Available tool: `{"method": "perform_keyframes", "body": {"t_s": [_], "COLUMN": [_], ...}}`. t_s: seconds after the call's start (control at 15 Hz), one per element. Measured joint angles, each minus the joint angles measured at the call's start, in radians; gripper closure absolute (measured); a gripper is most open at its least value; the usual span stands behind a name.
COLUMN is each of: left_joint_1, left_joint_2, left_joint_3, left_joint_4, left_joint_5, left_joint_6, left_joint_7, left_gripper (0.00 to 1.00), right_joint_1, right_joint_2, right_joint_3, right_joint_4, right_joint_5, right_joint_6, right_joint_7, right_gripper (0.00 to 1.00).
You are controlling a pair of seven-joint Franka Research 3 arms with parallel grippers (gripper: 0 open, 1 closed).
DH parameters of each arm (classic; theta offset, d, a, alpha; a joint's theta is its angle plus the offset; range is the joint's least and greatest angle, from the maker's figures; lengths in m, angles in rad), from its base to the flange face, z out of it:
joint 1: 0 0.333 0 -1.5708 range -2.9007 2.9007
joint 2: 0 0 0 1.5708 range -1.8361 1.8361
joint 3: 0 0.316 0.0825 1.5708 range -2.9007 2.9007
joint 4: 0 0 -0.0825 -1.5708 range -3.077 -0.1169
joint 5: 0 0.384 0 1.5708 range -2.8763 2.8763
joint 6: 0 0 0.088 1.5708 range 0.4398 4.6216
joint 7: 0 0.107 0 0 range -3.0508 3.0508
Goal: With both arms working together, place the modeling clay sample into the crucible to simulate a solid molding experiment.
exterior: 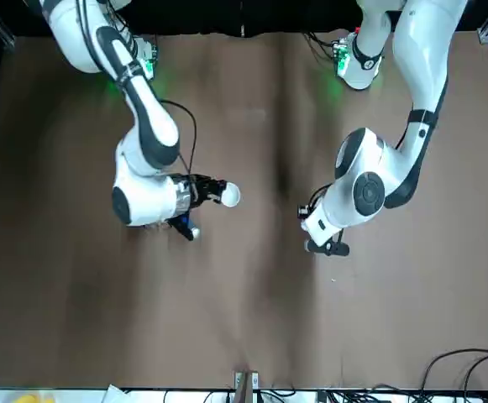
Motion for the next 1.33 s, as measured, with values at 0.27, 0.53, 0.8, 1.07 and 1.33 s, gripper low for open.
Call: {"method": "perform_keyframes", "body": {"t_s": [0.27, 0.53, 0.8, 1.07, 1.33], "left_joint_1": [-0.001, -0.014, -0.019, -0.047, -0.062], "left_joint_2": [-0.038, -0.045, -0.045, -0.040, -0.029], "left_joint_3": [-0.045, -0.086, -0.126, -0.133, -0.133], "left_joint_4": [0.003, 0.016, 0.016, 0.016, 0.016], "left_joint_5": [-0.062, -0.084, -0.086, -0.087, -0.087], "left_joint_6": [-0.021, -0.021, -0.021, -0.021, -0.015], "left_joint_7": [-0.055, -0.113, -0.156, -0.191, -0.195], "left_gripper": [0.85, 0.85, 0.85, 0.85, 0.85], "right_joint_1": [0.056, 0.077, 0.114, 0.134, 0.151], "right_joint_2": [0.011, 0.031, 0.051, 0.052, 0.052], "right_joint_3": [0.000, 0.000, 0.000, 0.000, 0.001], "right_joint_4": [0.005, 0.008, 0.011, 0.036, 0.040], "right_joint_5": [0.002, 0.004, 0.006, 0.025, 0.027], "right_joint_6": [0.054, 0.102, 0.168, 0.173, 0.173], "right_joint_7": [0.048, 0.052, 0.055, 0.056, 0.056], "right_gripper": [0.96, 0.96, 0.96, 0.96, 0.96]}}
